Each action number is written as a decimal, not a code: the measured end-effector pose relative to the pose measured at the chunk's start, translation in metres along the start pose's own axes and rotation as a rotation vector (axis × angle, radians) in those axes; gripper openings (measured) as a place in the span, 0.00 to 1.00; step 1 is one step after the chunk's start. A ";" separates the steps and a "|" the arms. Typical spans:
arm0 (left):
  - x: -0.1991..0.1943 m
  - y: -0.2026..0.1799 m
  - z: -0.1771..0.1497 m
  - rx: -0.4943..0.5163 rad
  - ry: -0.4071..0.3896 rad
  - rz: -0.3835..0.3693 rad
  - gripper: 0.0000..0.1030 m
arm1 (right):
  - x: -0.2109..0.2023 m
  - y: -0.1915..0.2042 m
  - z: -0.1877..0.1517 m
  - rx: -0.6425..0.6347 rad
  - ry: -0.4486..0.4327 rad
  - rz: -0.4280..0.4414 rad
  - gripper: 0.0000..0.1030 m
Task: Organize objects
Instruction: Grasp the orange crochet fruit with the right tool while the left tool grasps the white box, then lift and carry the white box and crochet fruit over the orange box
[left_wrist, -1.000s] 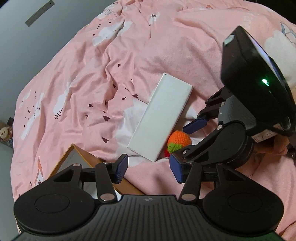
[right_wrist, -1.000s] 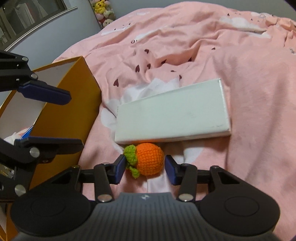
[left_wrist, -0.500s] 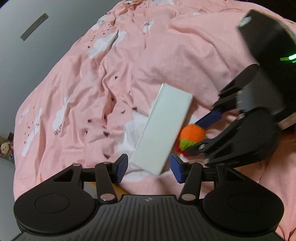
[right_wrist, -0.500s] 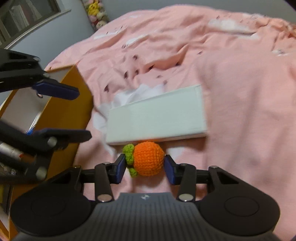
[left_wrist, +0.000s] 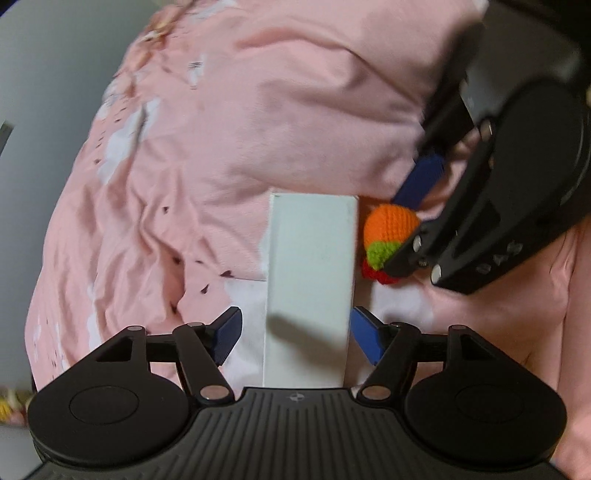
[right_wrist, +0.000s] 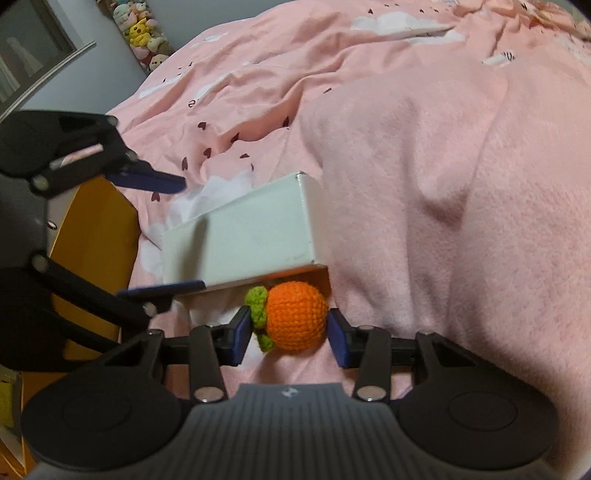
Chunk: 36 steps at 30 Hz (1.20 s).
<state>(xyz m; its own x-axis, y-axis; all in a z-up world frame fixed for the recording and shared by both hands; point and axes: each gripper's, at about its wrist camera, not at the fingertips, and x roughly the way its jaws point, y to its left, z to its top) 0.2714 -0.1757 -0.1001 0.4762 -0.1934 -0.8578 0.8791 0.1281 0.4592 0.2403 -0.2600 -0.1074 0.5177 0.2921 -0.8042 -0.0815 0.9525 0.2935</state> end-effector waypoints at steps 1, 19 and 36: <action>0.004 -0.001 0.000 0.017 0.006 -0.003 0.77 | 0.000 0.000 -0.001 0.005 0.001 0.003 0.44; 0.035 -0.007 0.009 0.050 0.005 -0.014 0.67 | 0.008 -0.003 0.001 0.021 0.017 0.013 0.45; -0.030 -0.020 0.020 0.087 -0.016 0.181 0.66 | -0.047 0.010 -0.008 0.003 -0.116 0.042 0.44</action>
<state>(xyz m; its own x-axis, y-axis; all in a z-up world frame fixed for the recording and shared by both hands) 0.2402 -0.1919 -0.0788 0.6264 -0.1907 -0.7558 0.7772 0.0779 0.6245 0.2084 -0.2632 -0.0702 0.6090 0.3192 -0.7261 -0.1025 0.9395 0.3270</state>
